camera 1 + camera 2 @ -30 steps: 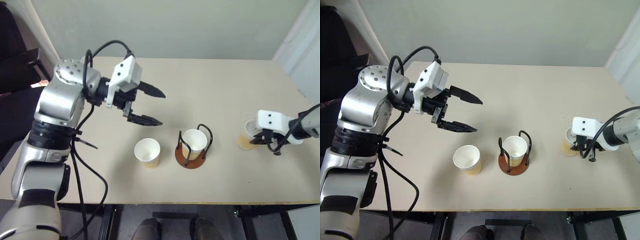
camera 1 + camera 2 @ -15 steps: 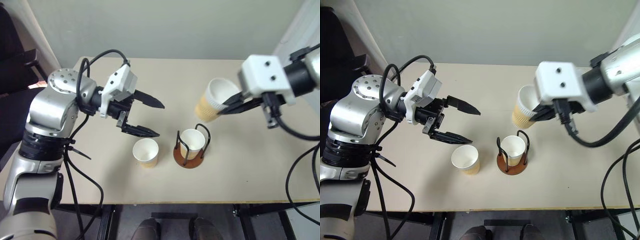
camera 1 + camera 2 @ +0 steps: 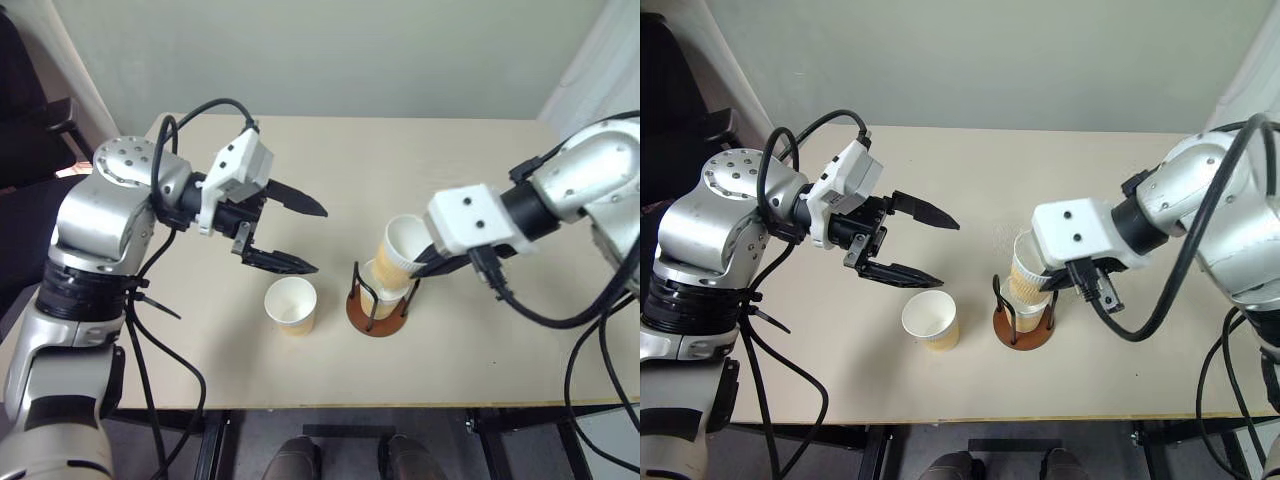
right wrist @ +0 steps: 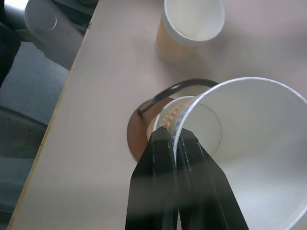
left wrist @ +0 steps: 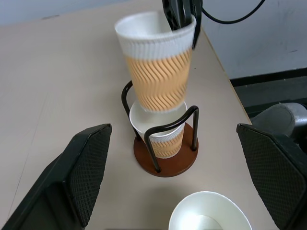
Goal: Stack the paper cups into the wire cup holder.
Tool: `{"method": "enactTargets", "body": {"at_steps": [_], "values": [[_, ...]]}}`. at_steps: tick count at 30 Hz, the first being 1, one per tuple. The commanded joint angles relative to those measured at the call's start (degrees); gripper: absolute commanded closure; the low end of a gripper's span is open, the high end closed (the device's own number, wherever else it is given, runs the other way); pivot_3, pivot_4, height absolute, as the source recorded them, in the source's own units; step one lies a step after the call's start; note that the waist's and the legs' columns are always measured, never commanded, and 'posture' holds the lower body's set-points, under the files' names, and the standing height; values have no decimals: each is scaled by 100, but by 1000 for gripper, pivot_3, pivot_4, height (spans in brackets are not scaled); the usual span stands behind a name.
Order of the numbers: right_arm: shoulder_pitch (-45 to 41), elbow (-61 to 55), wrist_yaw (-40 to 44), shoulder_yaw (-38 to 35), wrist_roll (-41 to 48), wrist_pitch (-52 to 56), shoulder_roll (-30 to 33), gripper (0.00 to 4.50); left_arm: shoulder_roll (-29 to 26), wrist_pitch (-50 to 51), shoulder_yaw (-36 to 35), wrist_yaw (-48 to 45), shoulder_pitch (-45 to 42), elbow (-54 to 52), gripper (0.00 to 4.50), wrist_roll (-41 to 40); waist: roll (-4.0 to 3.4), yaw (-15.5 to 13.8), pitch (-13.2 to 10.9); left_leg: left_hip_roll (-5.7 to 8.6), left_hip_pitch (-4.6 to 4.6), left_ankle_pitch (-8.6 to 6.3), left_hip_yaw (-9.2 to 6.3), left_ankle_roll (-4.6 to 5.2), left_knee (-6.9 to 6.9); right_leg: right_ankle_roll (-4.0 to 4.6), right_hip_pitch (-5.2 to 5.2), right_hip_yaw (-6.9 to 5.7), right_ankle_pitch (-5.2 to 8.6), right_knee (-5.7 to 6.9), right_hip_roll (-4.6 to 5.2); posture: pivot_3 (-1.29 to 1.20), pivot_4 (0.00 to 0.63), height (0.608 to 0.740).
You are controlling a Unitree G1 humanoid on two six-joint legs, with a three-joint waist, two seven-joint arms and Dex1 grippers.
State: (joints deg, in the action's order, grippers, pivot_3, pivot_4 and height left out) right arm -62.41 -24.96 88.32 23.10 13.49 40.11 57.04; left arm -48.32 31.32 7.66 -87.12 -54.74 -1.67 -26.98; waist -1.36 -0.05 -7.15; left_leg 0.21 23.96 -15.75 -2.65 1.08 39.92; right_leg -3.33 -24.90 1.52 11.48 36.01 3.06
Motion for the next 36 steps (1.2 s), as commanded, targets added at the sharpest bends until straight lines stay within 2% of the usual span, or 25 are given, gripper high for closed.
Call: {"method": "enactTargets", "body": {"at_steps": [1,11,14,16,24,32,36], "values": [[-68,-13,-136,32,-194,-175,-104,4454,-75,-59,-86,-15,-67,-110,0,13,0,0,0,0,0,0,0,0,0,0,0,0,0,1,0,0,150,740],[84,102,-11,248,-526,-528,-179,4454,-61,-40,-61,-36,-116,-136,0,4,0,0,0,0,1,-1,-1,0,-4,0,0,0,0,-3,1,0,150,740],[103,167,-12,239,-596,-576,-189,3893,-86,-60,-29,-59,-103,-151,0,39,0,0,0,0,1,-1,0,0,-4,0,0,0,0,-3,1,0,150,740],[107,215,-101,190,-618,-533,-233,3296,-117,-77,-12,-94,-95,-157,0,59,0,0,0,0,1,-1,-1,0,-4,0,0,0,0,-3,1,0,150,740],[106,522,-809,-364,-552,-74,-380,489,-314,-396,90,-172,58,-185,0,425,0,0,0,0,1,-1,-1,0,-5,1,-1,0,0,-4,1,0,150,740],[234,347,-1002,-1164,80,805,-83,489,-445,-412,142,-295,1,-132,0,529,1,-1,-1,0,3,-1,1,0,-19,4,-2,1,2,-11,2,0,150,740],[268,200,-1014,-1457,440,1197,125,489,-1216,-304,82,-533,336,-524,0,26,2,5,-1,0,2,6,0,-12,-42,10,-17,1,6,-9,1,0,150,740]]}}
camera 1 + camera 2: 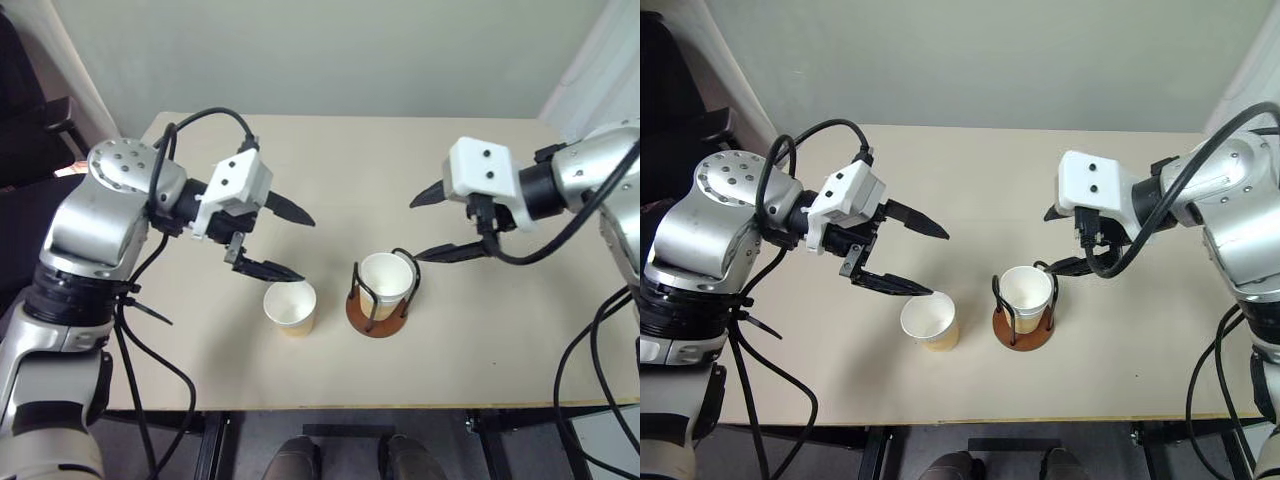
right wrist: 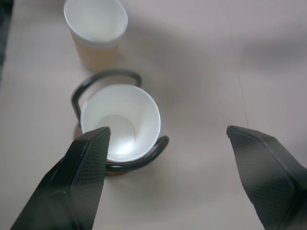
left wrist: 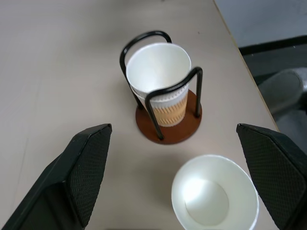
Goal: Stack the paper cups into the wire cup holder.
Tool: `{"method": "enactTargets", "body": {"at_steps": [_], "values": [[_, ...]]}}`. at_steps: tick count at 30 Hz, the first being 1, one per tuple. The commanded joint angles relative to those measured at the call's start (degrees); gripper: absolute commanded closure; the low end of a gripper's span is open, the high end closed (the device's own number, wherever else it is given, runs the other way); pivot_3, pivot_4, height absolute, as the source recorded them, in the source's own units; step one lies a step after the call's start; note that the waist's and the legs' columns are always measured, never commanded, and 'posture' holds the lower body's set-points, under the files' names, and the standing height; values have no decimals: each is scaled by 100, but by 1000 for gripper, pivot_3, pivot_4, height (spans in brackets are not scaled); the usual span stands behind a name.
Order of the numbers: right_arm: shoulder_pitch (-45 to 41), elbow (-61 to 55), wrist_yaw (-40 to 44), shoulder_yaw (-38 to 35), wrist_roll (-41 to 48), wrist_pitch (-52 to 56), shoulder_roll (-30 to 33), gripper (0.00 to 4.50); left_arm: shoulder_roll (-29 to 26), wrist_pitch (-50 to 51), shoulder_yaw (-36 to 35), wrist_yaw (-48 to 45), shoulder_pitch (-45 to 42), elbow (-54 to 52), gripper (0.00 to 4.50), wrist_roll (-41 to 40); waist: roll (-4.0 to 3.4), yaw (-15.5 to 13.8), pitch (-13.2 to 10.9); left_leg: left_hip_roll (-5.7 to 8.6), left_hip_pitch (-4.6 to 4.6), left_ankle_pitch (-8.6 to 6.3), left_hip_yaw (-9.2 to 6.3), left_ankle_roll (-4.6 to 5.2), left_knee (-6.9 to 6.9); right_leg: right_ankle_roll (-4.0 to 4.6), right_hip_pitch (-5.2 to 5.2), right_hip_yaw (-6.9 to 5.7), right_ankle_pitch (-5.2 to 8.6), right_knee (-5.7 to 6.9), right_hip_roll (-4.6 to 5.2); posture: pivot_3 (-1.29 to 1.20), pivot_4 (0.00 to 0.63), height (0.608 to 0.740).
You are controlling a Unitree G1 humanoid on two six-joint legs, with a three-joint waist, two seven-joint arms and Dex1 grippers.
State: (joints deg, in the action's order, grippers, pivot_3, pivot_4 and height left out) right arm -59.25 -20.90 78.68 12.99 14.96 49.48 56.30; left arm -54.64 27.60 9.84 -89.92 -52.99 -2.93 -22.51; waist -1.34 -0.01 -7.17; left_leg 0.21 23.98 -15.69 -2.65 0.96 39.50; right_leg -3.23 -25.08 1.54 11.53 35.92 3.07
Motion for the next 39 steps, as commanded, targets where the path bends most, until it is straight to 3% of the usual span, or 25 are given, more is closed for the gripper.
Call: {"method": "enactTargets", "body": {"at_steps": [1,5,12,18,24,31,39], "values": [[-44,-228,-57,-506,384,339,237,489,-807,91,-125,-258,249,-482,0,-566,0,3,0,0,-1,3,2,-5,-12,2,-4,0,1,-2,0,0,150,740],[-53,-225,-105,-694,741,548,271,489,-1625,-371,186,-258,651,-790,0,-877,0,12,0,-3,-3,12,2,-21,-50,13,-24,3,9,0,-2,0,150,740],[-113,-178,-220,-683,1119,544,215,489,-1966,-945,767,-258,748,-1120,0,-955,1,3,0,-1,-2,18,-7,-29,-42,20,-21,1,9,8,-1,0,150,740],[-137,-193,-373,-678,1305,543,173,489,-2252,-2117,1513,-258,830,-840,0,-508,1,20,0,-4,-8,20,-11,-33,-46,26,-24,-2,13,22,-2,0,150,740],[-116,-263,-497,-719,1436,595,230,489,-2069,-2938,1964,-258,702,-226,0,-106,1,19,0,-3,-7,20,-10,-32,-44,28,-24,-2,13,25,-1,0,150,740],[-59,-382,-593,-791,1612,649,348,489,-2003,-3285,2042,-258,870,-92,0,-104,1,19,0,-3,-1,18,-9,-30,-47,28,-27,-3,14,18,0,0,150,740],[267,-622,-611,-1166,2047,644,507,489,-1554,-3670,2140,-258,901,57,0,96,1,19,0,-3,0,18,-6,-30,-43,28,-28,-3,13,23,0,0,150,740]]}}
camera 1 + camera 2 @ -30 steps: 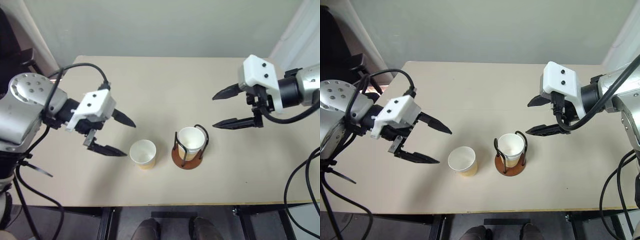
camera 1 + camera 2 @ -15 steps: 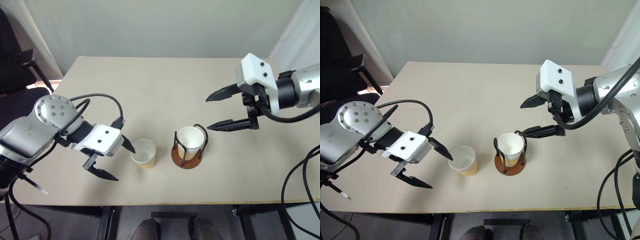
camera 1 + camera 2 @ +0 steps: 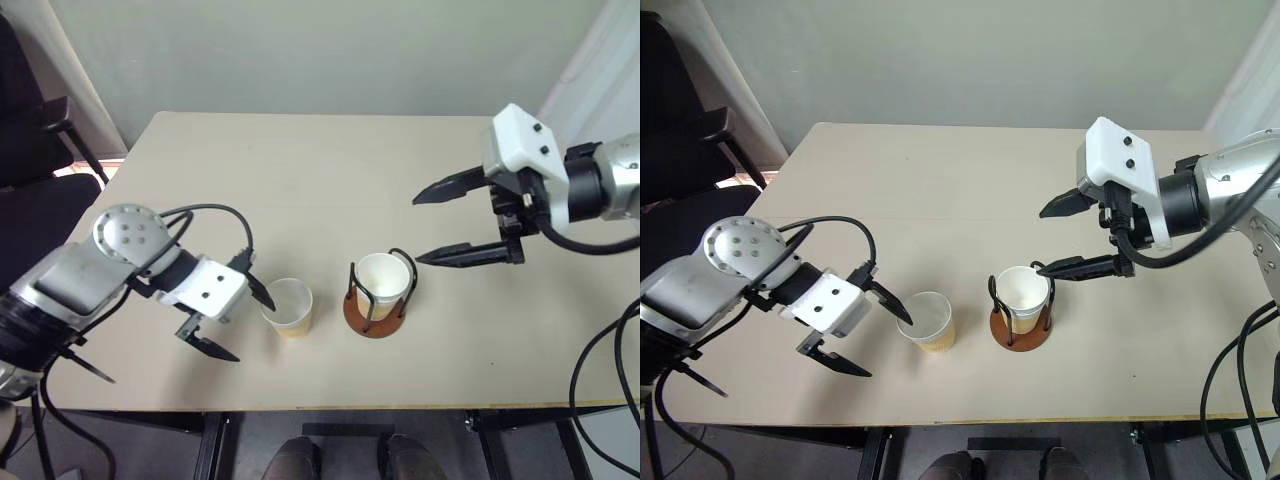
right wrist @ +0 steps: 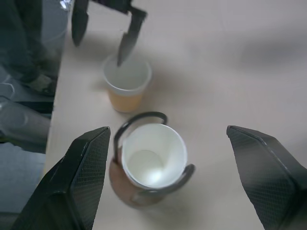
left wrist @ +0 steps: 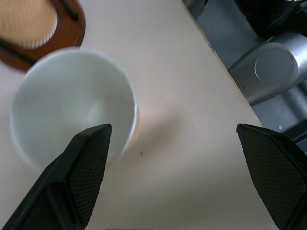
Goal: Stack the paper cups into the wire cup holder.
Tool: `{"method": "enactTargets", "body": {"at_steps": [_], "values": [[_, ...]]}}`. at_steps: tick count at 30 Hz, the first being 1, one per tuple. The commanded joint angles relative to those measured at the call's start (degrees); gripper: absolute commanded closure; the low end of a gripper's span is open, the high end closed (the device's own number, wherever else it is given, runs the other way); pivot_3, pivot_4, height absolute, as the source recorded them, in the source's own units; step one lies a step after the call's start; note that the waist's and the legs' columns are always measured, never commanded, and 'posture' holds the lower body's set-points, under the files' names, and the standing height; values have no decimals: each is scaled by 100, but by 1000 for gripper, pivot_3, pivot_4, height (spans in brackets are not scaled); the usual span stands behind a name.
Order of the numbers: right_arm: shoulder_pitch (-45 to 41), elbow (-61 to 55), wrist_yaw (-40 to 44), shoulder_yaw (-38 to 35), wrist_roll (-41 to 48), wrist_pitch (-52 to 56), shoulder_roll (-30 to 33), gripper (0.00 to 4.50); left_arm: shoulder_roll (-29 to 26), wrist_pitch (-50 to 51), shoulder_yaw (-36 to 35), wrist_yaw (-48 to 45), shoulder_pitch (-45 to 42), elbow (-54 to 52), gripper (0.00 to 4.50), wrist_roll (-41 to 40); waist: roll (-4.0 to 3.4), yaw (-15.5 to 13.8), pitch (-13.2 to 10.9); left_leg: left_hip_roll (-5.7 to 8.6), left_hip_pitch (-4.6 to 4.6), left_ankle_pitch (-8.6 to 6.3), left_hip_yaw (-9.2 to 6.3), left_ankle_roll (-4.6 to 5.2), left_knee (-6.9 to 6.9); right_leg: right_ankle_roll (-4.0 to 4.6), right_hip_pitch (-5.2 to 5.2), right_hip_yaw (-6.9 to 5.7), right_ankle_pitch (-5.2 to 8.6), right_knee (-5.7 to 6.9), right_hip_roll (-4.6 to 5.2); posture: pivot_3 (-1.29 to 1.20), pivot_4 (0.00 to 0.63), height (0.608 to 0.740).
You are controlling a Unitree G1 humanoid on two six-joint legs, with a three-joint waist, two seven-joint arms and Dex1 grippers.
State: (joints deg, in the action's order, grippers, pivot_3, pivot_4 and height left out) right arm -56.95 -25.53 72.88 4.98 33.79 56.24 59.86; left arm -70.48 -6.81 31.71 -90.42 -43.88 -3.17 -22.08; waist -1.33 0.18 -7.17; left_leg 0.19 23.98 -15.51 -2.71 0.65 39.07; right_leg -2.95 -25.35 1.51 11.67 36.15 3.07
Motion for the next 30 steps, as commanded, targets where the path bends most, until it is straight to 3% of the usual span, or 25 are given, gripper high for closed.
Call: {"method": "enactTargets", "body": {"at_steps": [1,3,6,13,17,30], "values": [[106,-194,-37,-417,213,-34,191,489,57,-335,-13,-208,-10,134,0,91,0,0,0,0,-1,0,0,0,0,0,0,0,0,1,0,0,150,740],[199,-240,-76,-498,292,-26,240,489,68,-563,46,-208,-44,239,0,151,0,-2,0,0,-1,1,-2,-1,0,0,-1,-1,0,6,0,0,150,740],[299,-288,-158,-593,388,-13,300,456,155,-859,109,-208,-219,377,644,276,0,-1,0,0,-1,1,-2,-1,1,0,-2,0,0,9,0,0,150,740],[617,-413,-311,-860,530,-233,358,456,1004,-758,-139,-208,-699,491,3138,435,1,-30,1,3,0,1,0,-1,14,-1,2,0,-1,23,4,0,150,740],[784,-461,-354,-979,575,-369,397,456,1115,-702,-108,-208,-888,423,4481,523,1,-21,1,1,-2,2,1,-2,11,-2,-3,0,-1,28,3,0,150,740],[993,-473,-482,-1106,726,-499,541,456,639,-439,424,-208,-1328,220,4481,307,1,-14,1,1,-1,2,0,-2,12,-5,-3,0,-3,28,2,0,150,740]]}}
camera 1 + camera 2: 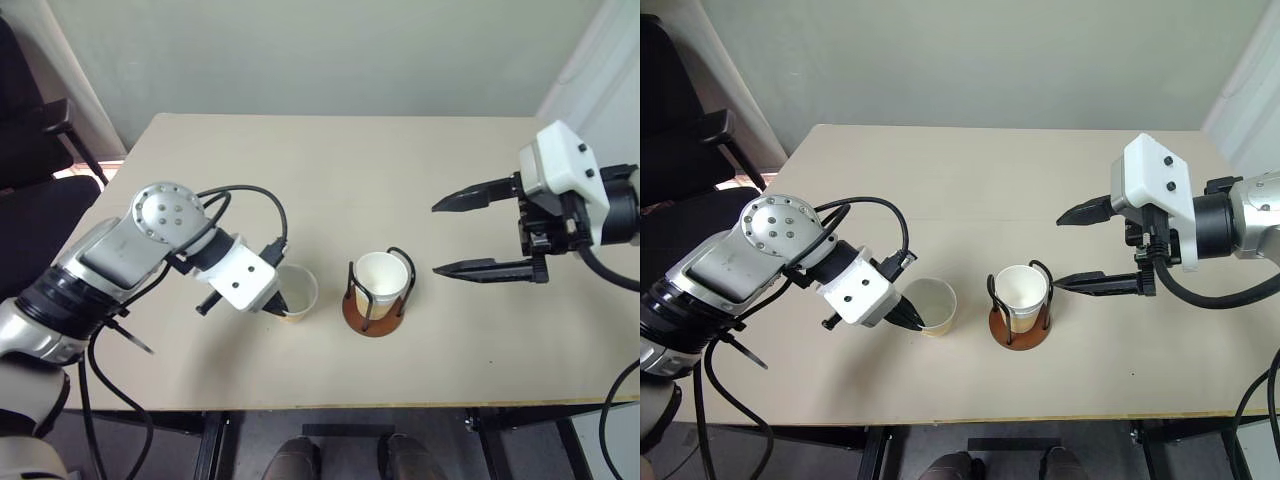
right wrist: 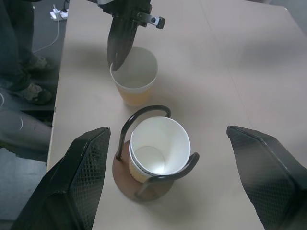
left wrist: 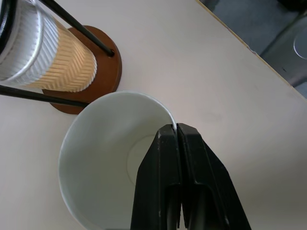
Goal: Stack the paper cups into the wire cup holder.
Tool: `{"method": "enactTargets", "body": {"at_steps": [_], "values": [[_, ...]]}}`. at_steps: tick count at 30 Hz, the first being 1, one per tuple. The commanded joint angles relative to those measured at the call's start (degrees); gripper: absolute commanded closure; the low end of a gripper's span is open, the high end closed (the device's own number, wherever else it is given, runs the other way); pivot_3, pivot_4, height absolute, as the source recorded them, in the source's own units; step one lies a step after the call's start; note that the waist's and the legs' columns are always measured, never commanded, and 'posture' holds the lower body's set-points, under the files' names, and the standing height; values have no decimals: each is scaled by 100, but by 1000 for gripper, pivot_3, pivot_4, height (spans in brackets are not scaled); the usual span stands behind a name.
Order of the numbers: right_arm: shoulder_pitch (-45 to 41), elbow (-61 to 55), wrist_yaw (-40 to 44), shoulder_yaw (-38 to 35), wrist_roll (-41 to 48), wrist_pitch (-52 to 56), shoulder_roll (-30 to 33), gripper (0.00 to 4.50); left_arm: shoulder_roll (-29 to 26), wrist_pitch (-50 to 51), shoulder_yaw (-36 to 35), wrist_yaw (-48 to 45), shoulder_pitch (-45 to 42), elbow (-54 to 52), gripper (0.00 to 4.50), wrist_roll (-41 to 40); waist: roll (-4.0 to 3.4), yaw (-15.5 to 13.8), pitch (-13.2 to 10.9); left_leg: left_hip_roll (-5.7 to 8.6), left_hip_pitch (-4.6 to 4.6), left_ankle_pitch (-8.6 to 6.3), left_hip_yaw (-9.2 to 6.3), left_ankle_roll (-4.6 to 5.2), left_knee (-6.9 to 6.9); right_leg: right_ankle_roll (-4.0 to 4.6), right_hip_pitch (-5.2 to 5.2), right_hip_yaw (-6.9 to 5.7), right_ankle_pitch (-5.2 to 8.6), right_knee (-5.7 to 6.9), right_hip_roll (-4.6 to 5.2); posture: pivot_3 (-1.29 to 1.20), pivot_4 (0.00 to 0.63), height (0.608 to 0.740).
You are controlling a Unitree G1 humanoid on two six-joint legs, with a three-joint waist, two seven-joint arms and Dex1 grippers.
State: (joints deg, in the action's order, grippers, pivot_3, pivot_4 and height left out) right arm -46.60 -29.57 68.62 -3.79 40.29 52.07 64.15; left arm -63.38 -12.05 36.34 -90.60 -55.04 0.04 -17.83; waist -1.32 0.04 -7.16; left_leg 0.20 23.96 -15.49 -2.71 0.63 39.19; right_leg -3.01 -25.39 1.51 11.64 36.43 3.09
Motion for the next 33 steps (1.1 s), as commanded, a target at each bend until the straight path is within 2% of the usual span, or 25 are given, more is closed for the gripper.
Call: {"method": "enactTargets", "body": {"at_steps": [1,5,10,14,21,33], "values": [[-41,-65,-55,-234,89,-82,126,456,-47,200,-55,-190,-294,-73,4481,-170,0,0,0,0,0,0,-1,0,0,0,0,0,0,0,0,0,150,740],[6,-72,23,-324,338,183,314,456,393,987,-421,-190,-781,260,4481,-403,0,-33,0,0,4,0,-1,0,1,0,1,-1,0,-1,1,0,150,740],[437,-162,48,-732,733,450,626,456,1148,2362,-1213,-161,-1510,716,4481,-911,3,-53,-1,4,9,0,1,0,-1,-2,3,-2,-1,-13,3,0,150,740],[669,-188,-61,-824,731,342,699,456,1627,2834,-1600,-183,-1807,918,4481,-1013,2,-52,-1,2,9,-1,5,0,-11,-8,4,0,-4,-31,4,0,150,740],[857,-273,-133,-1064,902,411,875,456,2281,2844,-1617,-190,-2136,1350,4481,-1083,3,-59,-2,0,9,-1,4,1,-2,-24,8,0,-14,-33,3,0,150,740],[1282,-537,-550,-1627,1237,592,1070,456,2612,1899,-719,-190,-2174,1610,4481,-945,3,-94,-2,2,9,-2,8,7,8,-42,17,3,-23,-43,3,0,150,740]]}}
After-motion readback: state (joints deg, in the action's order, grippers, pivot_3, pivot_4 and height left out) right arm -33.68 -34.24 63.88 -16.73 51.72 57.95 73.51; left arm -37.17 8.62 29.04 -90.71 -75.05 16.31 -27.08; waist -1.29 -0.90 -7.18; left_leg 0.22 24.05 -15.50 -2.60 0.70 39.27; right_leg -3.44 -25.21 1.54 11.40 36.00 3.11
